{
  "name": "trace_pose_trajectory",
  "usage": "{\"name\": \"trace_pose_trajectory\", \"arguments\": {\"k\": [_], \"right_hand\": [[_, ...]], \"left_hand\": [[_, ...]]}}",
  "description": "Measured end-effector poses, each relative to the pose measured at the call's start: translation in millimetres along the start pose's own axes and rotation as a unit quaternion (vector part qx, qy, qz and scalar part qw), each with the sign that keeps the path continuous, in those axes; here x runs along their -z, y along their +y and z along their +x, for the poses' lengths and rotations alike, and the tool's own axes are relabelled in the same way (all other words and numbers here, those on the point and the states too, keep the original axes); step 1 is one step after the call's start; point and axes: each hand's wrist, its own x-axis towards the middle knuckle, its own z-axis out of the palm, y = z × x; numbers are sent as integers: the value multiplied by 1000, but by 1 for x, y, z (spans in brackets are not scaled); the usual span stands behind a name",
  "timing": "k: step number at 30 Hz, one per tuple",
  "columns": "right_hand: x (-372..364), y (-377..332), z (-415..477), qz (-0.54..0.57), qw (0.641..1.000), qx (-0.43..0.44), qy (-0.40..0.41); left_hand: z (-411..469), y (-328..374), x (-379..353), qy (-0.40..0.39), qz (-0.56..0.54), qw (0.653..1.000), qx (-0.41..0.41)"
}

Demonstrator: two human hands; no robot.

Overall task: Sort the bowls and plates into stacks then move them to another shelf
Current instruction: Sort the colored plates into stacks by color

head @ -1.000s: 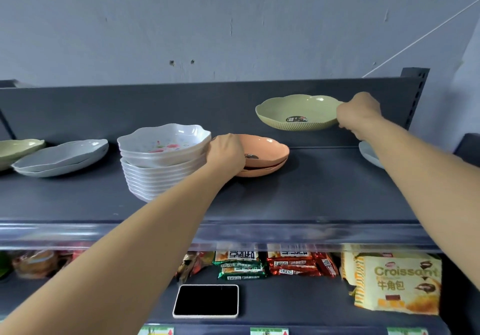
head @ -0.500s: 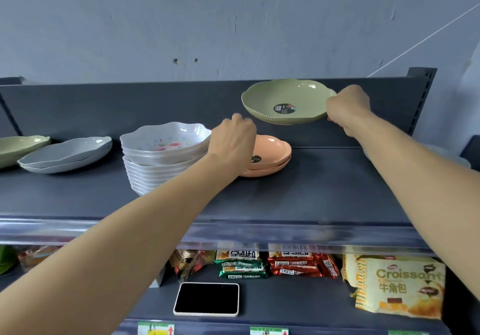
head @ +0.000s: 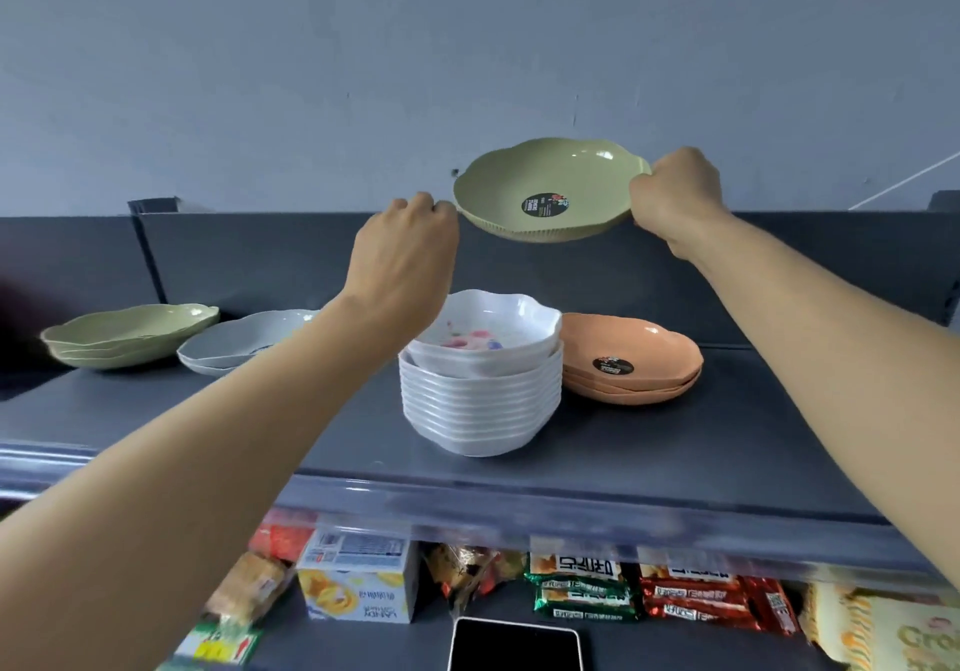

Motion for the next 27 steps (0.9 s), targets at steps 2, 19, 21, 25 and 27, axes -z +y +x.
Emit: {"name": "trace_pose_trajectory", "arguments": {"k": [2,19,21,25,27], "right_hand": [[-25,-25,-13,-1,1000,12,-14],[-233,-189,-105,15,990,45,-135],[-258,-197,-112,16,987,41,-154],[-311,-215,-125,31,977,36,-207],[-335,-224,-130,40,970,37,-237]], "left_hand": [[-8,-34,-2,-7,9,1000,14],[-87,-269,-13,-114,87,985,97],[-97,-286,-16,-128,99,984,80],[-115,-320,-21,-173,115,977,56],[-123,-332,-21,-189,128,972,51]]}}
